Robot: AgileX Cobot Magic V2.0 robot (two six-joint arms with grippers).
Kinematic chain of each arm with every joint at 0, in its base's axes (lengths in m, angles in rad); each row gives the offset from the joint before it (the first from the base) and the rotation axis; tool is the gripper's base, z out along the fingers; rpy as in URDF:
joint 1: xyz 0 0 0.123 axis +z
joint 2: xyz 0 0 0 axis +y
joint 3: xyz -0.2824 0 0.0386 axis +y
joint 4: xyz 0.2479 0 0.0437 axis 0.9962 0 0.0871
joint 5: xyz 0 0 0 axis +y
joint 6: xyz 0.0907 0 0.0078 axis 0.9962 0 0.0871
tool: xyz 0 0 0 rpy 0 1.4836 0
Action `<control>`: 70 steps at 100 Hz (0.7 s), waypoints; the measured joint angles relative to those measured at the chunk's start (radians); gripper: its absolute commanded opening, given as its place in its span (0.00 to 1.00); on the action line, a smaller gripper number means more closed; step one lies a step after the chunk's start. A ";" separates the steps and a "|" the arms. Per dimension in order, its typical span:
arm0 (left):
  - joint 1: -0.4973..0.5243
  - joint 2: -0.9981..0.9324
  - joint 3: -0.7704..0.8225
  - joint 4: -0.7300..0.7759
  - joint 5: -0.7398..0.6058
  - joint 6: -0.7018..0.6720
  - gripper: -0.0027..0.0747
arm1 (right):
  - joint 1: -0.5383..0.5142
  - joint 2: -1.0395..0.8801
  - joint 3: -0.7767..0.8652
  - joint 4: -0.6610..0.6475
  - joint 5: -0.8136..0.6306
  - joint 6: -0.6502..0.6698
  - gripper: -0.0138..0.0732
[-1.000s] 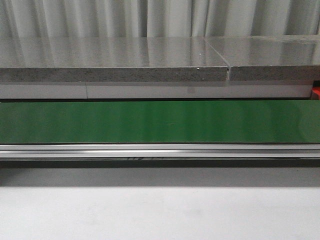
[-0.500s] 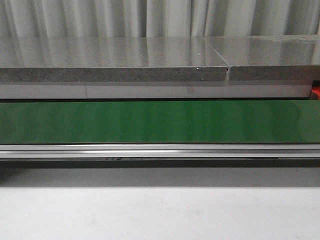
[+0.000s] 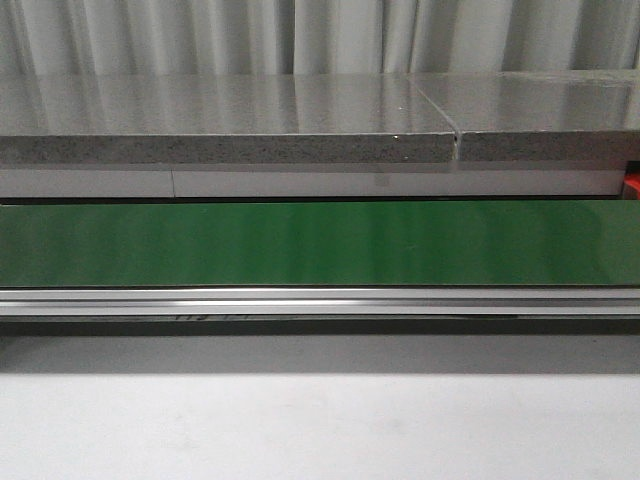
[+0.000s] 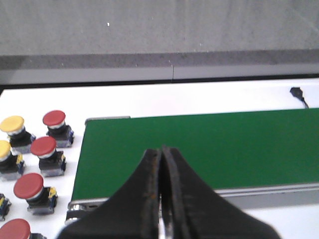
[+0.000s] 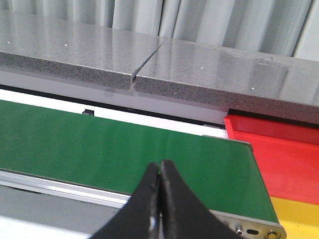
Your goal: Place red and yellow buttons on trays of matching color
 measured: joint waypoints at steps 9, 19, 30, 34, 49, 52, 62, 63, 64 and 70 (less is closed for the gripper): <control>0.000 0.065 -0.035 -0.002 0.039 -0.002 0.01 | 0.000 0.000 0.000 0.000 0.000 0.000 0.08; 0.000 0.115 -0.039 -0.002 0.050 -0.004 0.01 | 0.000 0.000 0.000 0.000 0.000 0.000 0.08; 0.000 0.154 -0.039 -0.002 0.059 -0.004 0.01 | 0.000 0.000 0.000 0.000 0.000 0.000 0.08; 0.000 0.167 -0.039 0.000 0.059 -0.004 0.01 | 0.000 0.000 0.000 0.000 0.000 0.000 0.08; 0.000 0.211 -0.041 0.005 0.081 -0.004 0.06 | 0.000 0.000 0.000 0.000 0.000 0.000 0.08; 0.000 0.221 -0.041 0.005 0.090 -0.004 0.10 | 0.000 0.000 0.000 0.000 0.000 0.000 0.08; 0.000 0.242 -0.041 0.005 0.125 -0.004 0.34 | 0.000 0.000 0.000 0.000 0.000 0.000 0.08; 0.000 0.245 -0.041 0.005 0.128 -0.004 0.36 | 0.000 0.000 0.000 0.000 0.000 0.000 0.08; 0.000 0.247 -0.041 0.005 0.128 -0.004 0.41 | 0.000 0.000 0.000 0.000 0.000 0.000 0.08; 0.000 0.251 -0.041 0.005 0.137 -0.004 0.59 | 0.000 0.000 0.000 0.000 0.000 0.000 0.08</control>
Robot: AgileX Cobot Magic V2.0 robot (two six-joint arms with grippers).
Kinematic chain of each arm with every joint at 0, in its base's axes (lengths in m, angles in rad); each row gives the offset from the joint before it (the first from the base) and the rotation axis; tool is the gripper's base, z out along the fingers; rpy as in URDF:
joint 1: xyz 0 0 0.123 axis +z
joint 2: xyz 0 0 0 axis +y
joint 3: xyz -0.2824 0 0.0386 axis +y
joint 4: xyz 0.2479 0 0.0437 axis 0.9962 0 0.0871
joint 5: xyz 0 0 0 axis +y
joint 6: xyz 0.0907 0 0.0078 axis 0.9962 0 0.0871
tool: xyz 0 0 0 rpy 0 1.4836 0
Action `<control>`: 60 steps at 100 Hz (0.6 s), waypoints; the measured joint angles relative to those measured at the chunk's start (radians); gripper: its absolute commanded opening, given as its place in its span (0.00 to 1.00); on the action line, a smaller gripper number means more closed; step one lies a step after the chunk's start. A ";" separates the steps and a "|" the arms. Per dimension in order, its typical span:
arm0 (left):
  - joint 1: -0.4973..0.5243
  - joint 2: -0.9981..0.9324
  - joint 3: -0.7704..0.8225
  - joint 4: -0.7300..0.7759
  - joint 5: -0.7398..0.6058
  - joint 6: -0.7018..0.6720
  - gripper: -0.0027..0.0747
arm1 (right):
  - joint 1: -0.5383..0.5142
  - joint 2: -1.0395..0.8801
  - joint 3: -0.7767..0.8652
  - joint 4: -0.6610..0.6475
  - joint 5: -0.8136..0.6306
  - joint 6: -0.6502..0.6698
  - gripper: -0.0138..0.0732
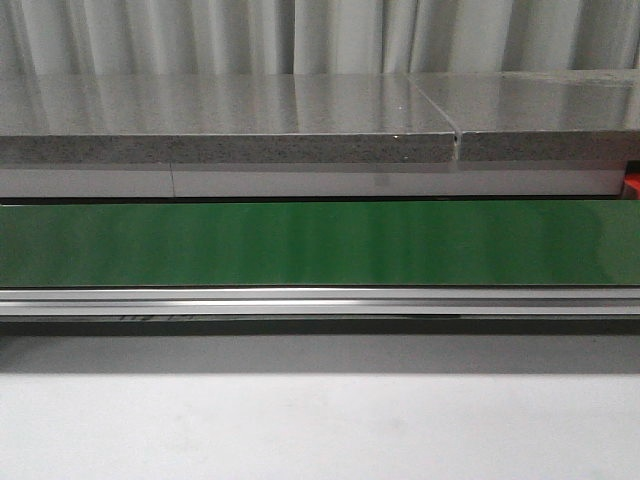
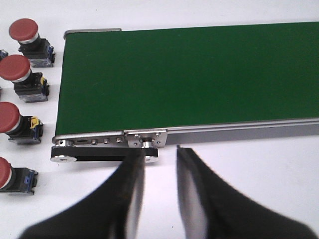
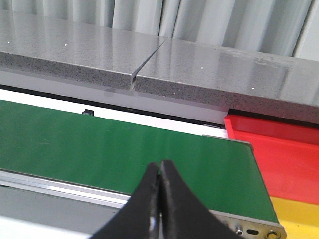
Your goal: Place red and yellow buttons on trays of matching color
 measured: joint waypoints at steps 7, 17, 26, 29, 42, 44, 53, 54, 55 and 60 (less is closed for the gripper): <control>0.000 0.001 0.000 0.000 0.003 0.000 0.79 | 0.000 0.000 0.000 0.000 0.000 0.000 0.08; 0.000 0.001 0.000 0.000 0.006 0.000 0.92 | 0.000 0.000 0.000 0.000 0.000 0.000 0.08; 0.000 0.001 0.000 -0.028 0.006 0.000 0.91 | 0.000 0.000 0.000 0.000 0.000 0.000 0.08; 0.000 0.001 0.000 -0.040 -0.002 0.000 0.90 | 0.000 0.000 0.000 0.000 0.000 0.000 0.08; 0.000 0.001 0.000 -0.070 -0.018 -0.024 0.88 | 0.000 0.000 0.000 0.000 0.000 0.000 0.08; 0.000 0.001 0.000 -0.071 -0.018 -0.034 0.88 | 0.000 0.000 0.000 0.000 0.000 0.000 0.08; 0.011 0.001 0.000 -0.056 -0.010 -0.108 0.88 | 0.000 0.000 0.000 0.000 0.000 0.000 0.08; 0.016 0.001 0.000 -0.050 -0.010 -0.115 0.88 | 0.000 0.000 0.000 0.000 0.000 0.000 0.08; 0.018 0.001 0.000 -0.047 -0.007 -0.127 0.88 | 0.000 0.000 0.000 0.000 0.000 0.000 0.08; 0.036 0.001 0.000 -0.020 0.001 -0.179 0.88 | 0.000 0.000 0.000 0.000 0.000 0.000 0.08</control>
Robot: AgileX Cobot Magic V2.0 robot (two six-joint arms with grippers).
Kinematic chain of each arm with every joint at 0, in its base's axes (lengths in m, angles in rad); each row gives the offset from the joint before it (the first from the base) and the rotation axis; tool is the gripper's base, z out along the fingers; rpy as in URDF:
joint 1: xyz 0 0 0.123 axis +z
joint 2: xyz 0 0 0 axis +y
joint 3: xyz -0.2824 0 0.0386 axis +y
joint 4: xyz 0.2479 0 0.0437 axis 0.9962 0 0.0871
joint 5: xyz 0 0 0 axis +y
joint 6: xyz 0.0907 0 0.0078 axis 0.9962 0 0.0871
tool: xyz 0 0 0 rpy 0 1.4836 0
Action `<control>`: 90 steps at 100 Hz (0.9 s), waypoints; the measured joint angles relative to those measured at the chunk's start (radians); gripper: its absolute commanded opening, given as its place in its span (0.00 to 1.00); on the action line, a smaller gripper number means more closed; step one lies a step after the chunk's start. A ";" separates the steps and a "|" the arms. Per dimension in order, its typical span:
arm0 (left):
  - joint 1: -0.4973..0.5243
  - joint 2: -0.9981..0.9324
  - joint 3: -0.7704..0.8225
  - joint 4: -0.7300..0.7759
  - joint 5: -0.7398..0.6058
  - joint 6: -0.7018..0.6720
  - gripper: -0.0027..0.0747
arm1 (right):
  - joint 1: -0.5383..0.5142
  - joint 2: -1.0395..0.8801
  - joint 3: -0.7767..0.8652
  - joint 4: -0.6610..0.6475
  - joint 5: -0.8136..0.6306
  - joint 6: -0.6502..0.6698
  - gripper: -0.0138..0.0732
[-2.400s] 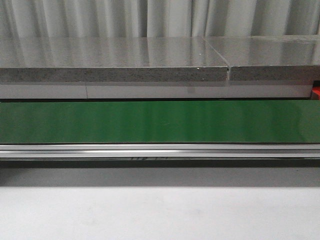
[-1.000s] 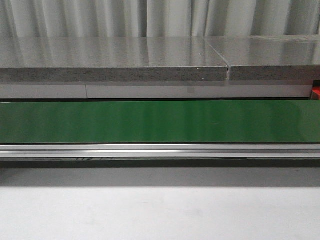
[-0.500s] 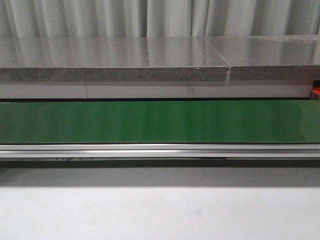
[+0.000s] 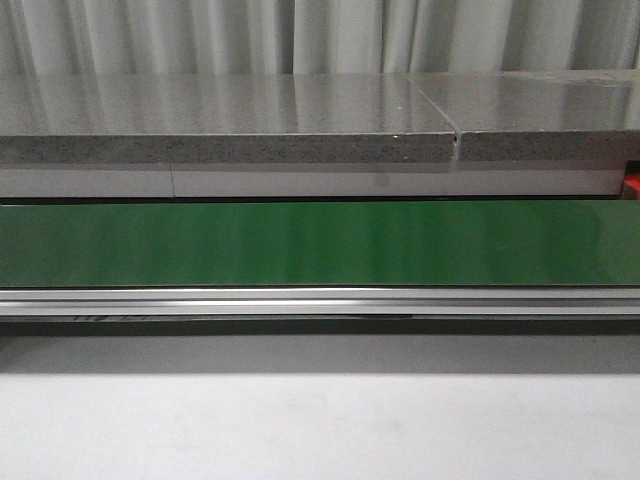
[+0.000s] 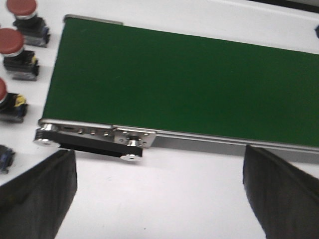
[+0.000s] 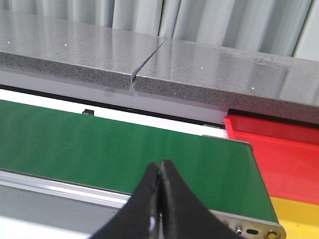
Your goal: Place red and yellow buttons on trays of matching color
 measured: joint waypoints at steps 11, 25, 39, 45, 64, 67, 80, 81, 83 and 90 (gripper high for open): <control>0.065 0.000 0.000 0.043 0.016 -0.076 0.87 | 0.000 0.000 0.000 0.000 0.000 0.000 0.08; 0.180 0.027 0.000 0.059 0.021 -0.115 0.84 | 0.000 0.000 0.000 0.000 0.000 0.000 0.08; 0.300 0.101 0.000 0.060 0.021 -0.122 0.83 | 0.000 0.000 0.000 0.000 0.000 0.000 0.08; 0.347 0.140 0.000 0.062 0.017 -0.126 0.83 | 0.000 0.000 0.000 0.000 0.000 0.000 0.08; 0.437 0.277 0.000 0.063 -0.042 -0.126 0.83 | 0.000 0.000 0.000 0.000 0.000 0.000 0.08; 0.444 0.295 0.000 0.065 -0.055 -0.126 0.83 | 0.000 0.000 0.000 0.000 0.000 0.000 0.08; 0.466 0.383 -0.002 0.065 -0.092 -0.126 0.83 | 0.000 0.000 0.000 0.000 0.000 0.000 0.08; 0.466 0.393 -0.002 0.065 -0.096 -0.126 0.83 | 0.000 0.000 0.000 0.000 0.000 0.000 0.08; 0.468 0.409 -0.002 0.065 -0.098 -0.126 0.83 | 0.000 0.000 0.000 0.000 0.000 0.000 0.08; 0.472 0.462 -0.002 0.075 -0.114 -0.126 0.83 | 0.000 0.000 0.000 0.000 0.000 0.000 0.08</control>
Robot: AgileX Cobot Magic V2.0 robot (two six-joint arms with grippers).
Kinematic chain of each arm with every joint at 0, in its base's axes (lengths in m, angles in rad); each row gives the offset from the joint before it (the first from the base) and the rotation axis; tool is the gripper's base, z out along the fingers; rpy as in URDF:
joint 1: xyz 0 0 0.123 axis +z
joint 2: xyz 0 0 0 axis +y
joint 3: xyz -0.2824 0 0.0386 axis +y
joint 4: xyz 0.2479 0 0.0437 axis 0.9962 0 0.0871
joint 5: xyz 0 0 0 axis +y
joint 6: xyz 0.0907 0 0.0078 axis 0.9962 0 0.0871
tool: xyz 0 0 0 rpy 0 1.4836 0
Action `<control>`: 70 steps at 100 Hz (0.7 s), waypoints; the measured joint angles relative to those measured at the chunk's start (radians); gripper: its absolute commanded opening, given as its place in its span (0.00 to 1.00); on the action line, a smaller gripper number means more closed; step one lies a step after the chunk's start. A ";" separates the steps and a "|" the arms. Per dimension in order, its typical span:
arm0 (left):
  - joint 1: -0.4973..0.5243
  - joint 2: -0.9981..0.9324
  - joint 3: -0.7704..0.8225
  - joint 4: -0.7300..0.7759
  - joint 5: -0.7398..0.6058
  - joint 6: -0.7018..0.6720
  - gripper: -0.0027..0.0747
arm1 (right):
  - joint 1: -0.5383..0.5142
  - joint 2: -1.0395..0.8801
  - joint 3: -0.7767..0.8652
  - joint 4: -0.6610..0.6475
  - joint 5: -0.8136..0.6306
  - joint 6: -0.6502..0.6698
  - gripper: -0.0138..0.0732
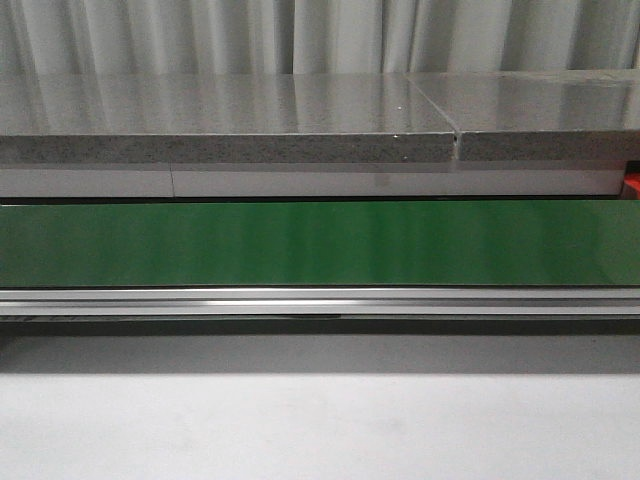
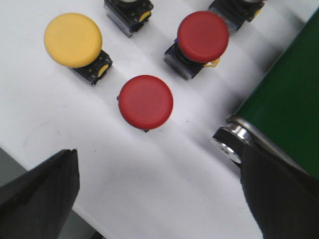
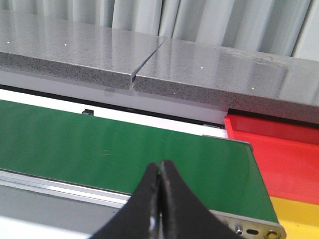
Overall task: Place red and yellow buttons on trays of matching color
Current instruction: 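Lower the left gripper and grasp a red push button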
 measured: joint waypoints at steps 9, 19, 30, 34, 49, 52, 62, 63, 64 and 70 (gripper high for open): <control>0.000 0.062 0.000 0.005 -0.033 0.000 0.83 | 0.000 0.000 0.000 0.000 0.000 0.000 0.08; 0.000 0.121 -0.004 0.007 -0.072 0.000 0.83 | 0.000 0.000 0.000 0.000 0.000 0.000 0.08; 0.000 0.176 -0.006 0.007 -0.103 0.000 0.83 | 0.000 0.000 0.000 0.000 0.000 0.000 0.08; 0.000 0.190 -0.006 0.007 -0.112 0.000 0.83 | 0.000 0.000 0.000 0.000 0.000 0.000 0.08; 0.023 0.232 -0.006 0.009 -0.144 0.000 0.83 | 0.000 0.000 0.000 0.000 0.000 0.000 0.08; 0.028 0.237 -0.008 0.009 -0.147 0.000 0.83 | 0.000 0.000 0.000 0.000 0.000 0.000 0.08; 0.045 0.249 -0.008 0.011 -0.165 0.000 0.83 | 0.000 0.000 0.000 0.000 0.000 0.000 0.08; 0.047 0.252 -0.008 0.011 -0.167 0.000 0.83 | 0.000 0.000 0.000 0.000 0.000 0.000 0.08; 0.047 0.252 -0.009 0.011 -0.169 0.000 0.83 | 0.000 0.000 0.000 0.000 0.000 0.000 0.08; 0.049 0.256 -0.010 0.011 -0.178 0.000 0.83 | 0.000 0.000 0.000 0.000 0.000 0.000 0.08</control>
